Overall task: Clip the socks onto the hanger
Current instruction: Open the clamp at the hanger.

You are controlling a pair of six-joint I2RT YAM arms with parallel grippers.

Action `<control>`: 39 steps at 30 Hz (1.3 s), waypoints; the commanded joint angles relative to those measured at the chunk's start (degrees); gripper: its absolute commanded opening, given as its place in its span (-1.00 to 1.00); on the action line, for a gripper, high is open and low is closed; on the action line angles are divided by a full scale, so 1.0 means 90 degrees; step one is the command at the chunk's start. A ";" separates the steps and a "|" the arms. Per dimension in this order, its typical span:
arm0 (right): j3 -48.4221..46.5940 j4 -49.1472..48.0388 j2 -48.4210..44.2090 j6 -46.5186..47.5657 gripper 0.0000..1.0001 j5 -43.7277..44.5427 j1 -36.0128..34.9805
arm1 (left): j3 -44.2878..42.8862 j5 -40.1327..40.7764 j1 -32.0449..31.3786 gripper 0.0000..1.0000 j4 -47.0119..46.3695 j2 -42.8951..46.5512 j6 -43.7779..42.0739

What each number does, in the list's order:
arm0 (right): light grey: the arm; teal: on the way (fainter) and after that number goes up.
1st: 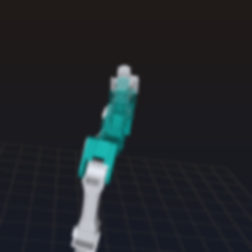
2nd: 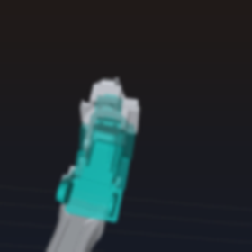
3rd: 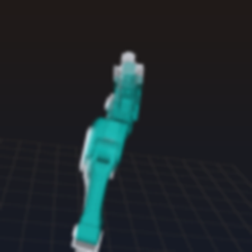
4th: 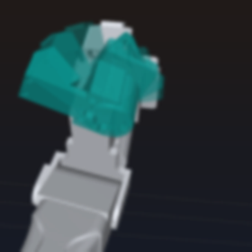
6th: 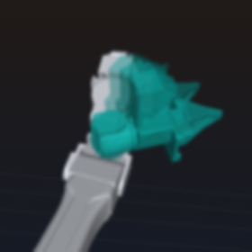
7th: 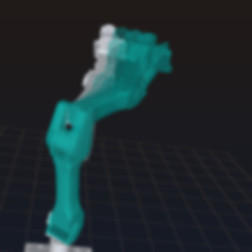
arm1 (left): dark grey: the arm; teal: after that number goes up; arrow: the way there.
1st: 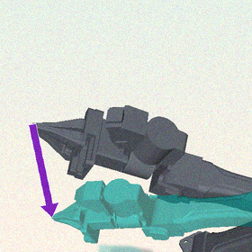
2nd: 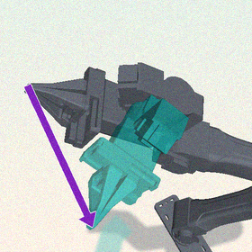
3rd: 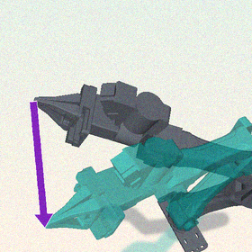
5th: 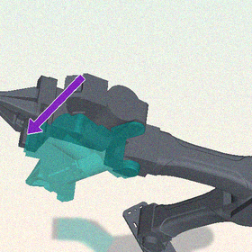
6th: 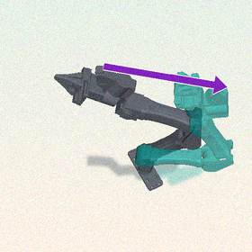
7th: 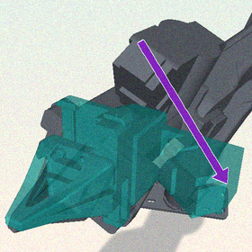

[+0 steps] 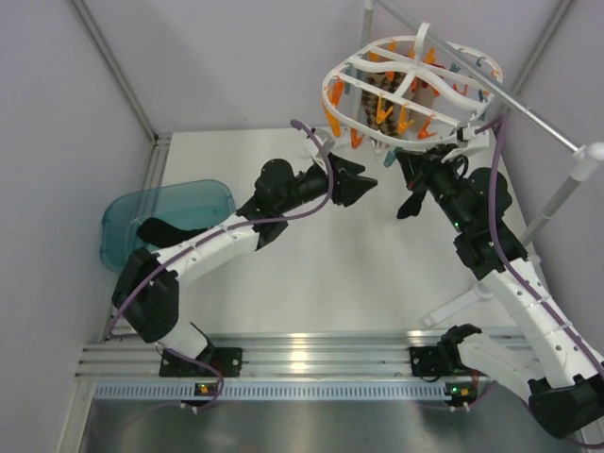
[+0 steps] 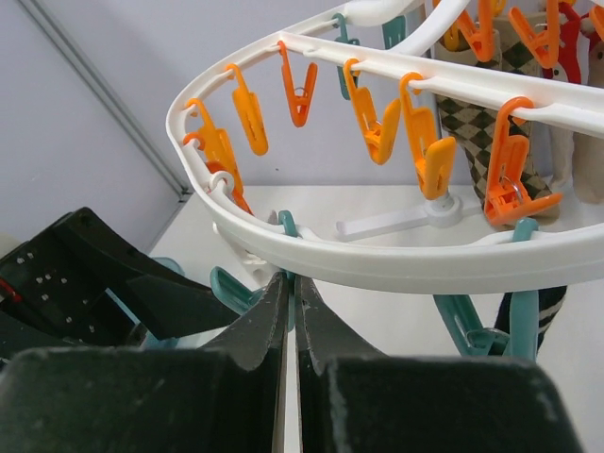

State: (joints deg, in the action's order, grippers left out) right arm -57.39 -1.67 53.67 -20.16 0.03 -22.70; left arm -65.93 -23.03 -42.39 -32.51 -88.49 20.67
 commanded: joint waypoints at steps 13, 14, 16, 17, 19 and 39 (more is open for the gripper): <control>-0.0304 0.0030 -0.0280 -0.0172 -1.00 -0.0746 0.0120 | -0.0828 -0.0547 -0.0309 0.18 -0.1007 -0.0315 -0.1621; -0.0304 0.0030 -0.0270 -0.0181 -1.00 -0.0765 0.0120 | -0.0829 -0.0499 -0.0367 0.18 -0.1007 -0.0344 -0.1680; -0.0313 0.0030 -0.0280 -0.0211 -1.00 -0.0814 0.0110 | -0.0906 -0.0430 -0.0446 0.18 -0.0929 -0.0383 -0.1846; -0.0342 0.0049 -0.0251 -0.0221 -1.00 -0.0824 0.0120 | -0.1023 -0.0275 -0.0465 0.19 -0.0774 -0.0422 -0.1895; -0.0352 0.0049 -0.0241 -0.0230 -1.00 -0.0872 0.0120 | -0.1121 -0.0176 -0.0485 0.18 -0.0714 -0.0471 -0.1954; -0.0733 0.0060 0.0082 -0.0678 -0.11 -0.2678 0.1184 | -0.1454 0.0020 -0.0485 -0.91 -0.0528 -0.0754 -0.1876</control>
State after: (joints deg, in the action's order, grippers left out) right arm -60.90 1.30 54.11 -23.42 -17.41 -14.46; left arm -76.77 -22.00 -46.57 -36.05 -94.39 3.36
